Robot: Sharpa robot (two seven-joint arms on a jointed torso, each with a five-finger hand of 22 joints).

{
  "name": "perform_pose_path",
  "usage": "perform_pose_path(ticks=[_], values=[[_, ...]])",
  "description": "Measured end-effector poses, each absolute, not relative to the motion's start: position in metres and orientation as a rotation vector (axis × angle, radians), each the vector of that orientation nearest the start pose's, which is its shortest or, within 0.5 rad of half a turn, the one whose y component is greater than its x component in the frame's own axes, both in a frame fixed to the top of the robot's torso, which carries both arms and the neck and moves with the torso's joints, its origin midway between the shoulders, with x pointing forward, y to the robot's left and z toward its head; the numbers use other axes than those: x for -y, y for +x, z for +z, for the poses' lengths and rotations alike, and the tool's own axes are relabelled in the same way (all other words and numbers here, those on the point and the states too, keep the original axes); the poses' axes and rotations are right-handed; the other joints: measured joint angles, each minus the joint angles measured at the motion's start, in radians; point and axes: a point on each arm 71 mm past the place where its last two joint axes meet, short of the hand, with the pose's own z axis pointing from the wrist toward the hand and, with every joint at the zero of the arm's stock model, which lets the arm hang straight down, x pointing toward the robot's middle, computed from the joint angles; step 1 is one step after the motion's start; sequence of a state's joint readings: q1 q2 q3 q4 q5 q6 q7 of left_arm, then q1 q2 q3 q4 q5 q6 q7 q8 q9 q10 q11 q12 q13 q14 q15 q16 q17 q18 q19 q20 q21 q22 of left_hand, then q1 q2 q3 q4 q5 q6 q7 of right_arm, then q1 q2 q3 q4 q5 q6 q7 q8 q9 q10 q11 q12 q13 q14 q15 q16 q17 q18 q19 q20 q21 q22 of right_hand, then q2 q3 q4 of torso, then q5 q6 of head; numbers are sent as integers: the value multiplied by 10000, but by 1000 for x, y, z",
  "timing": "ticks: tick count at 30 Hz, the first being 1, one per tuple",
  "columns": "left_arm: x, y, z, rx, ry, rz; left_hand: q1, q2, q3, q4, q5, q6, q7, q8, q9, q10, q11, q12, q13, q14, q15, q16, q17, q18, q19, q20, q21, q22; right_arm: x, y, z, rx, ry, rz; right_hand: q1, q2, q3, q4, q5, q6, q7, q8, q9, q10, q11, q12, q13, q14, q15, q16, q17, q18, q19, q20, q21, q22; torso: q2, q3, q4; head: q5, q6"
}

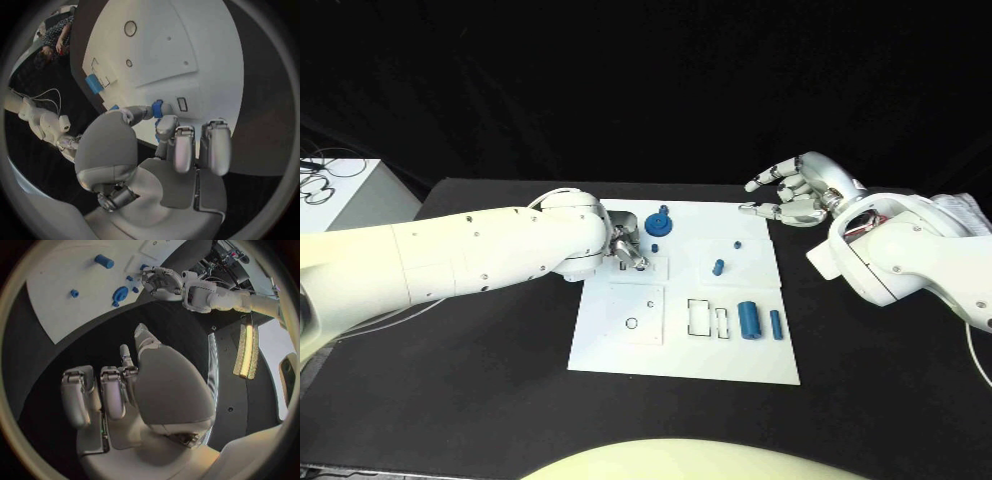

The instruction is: Assemble the parts on the task board

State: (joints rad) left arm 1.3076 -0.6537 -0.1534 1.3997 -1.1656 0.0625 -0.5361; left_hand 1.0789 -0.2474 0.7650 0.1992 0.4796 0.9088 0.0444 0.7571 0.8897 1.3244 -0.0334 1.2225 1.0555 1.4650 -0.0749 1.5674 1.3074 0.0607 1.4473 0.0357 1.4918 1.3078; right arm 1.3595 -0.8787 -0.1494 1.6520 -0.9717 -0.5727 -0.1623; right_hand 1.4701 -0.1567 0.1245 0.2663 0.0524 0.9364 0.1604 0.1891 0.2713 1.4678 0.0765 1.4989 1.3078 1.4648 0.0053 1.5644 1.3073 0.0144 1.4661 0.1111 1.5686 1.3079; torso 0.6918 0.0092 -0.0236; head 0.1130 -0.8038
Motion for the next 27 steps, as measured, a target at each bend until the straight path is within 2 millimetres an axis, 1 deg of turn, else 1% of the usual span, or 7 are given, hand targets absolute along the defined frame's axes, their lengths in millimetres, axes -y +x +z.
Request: perform_pose_path(ticks=[15, 16, 23, 27], values=[[-163, 508, -215, -22240, -316, -3112, 0, 1, 0, 1, -1, 2, 3, -6, 63, 0, 1, 0, -36, 0, 0, 0, 0, 0, 0, 0, 0, -1, 200, 479, -138, -15735, 3515, 8153, 0, 0, 0, 0, 0, 0, 0, 0, 0, 0, 0, 0, -2, 0, 0, 0, 0, 0, 0, 0, 0, -2, 6, 1, -8, 12, -87], [-163, 508, -215, -22248, -315, -3102, -38, 39, 1, 1, 0, 4, 3, -6, 64, 0, 0, 0, -36, 0, 0, 0, 0, 0, 0, 0, 0, -1, 200, 479, -138, -15736, 3514, 8154, 0, 0, 0, 0, 0, 0, 0, 0, 0, 0, 0, 0, -1, 0, 0, 0, 0, 0, 0, 0, 0, -2, 6, 1, -10, 12, -92], [-162, 510, -216, -22333, -302, -3047, -109, 110, 1, 1, 0, 32, 7, -5, 77, 1, 2, 0, -36, 0, 0, 0, 0, 0, 0, 0, 0, -1, 200, 479, -138, -15744, 3511, 8157, 0, 0, 0, -1, 0, 0, 0, 0, 0, 0, 0, 0, -2, 0, 0, 0, 0, 0, 0, 0, 0, -2, 5, 5, -18, -5, -141], [-162, 511, -216, -22384, -300, -3036, -117, 118, 1, 1, -3, 52, 19, -4, 80, 2, 3, 0, -36, 0, 0, 0, 0, 1, 0, 0, 0, -1, 200, 479, -138, -15747, 3510, 8156, 0, 0, 0, -1, 0, 0, 0, 0, 0, 0, 0, 0, -3, 0, 0, 0, 0, 0, 0, 0, 0, -3, 5, 6, -17, -15, -164]])
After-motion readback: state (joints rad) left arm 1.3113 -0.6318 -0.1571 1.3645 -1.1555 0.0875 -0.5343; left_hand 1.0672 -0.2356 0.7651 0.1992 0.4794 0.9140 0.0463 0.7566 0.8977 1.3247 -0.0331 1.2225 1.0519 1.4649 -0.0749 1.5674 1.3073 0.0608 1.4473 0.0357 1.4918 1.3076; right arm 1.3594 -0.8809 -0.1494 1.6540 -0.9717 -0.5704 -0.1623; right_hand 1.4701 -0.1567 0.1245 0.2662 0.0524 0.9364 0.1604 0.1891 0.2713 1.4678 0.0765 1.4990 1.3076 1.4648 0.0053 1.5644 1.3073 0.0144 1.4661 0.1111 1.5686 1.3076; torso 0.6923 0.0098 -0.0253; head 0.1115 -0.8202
